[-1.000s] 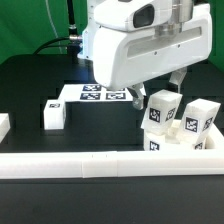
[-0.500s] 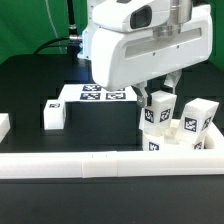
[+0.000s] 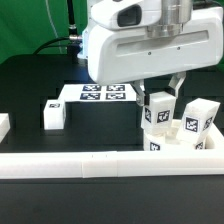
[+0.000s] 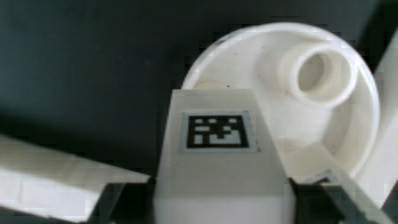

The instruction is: Assemble stool

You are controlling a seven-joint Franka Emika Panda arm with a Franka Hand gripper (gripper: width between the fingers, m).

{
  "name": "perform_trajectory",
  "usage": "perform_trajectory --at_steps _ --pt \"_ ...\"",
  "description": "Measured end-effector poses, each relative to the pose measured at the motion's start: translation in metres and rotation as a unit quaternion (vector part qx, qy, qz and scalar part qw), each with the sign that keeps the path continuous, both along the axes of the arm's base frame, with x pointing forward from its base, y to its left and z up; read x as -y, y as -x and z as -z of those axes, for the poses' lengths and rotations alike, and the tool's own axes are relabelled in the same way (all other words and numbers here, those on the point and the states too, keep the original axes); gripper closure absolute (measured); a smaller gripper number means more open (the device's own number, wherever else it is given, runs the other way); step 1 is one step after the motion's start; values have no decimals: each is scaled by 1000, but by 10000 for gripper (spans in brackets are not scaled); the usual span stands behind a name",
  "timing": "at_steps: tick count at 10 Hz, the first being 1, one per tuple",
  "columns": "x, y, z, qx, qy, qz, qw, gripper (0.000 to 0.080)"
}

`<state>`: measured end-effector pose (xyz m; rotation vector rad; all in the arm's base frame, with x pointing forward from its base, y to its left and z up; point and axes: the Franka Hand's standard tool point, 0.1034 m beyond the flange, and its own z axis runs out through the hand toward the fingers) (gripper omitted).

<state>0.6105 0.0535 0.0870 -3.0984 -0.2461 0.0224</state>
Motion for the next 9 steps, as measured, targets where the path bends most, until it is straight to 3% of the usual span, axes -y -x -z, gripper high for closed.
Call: perform_trajectory --at_steps 4,9 --pt "-1 -1 0 -2 0 203 979 465" --pt "-3 -2 0 -5 0 400 916 465"
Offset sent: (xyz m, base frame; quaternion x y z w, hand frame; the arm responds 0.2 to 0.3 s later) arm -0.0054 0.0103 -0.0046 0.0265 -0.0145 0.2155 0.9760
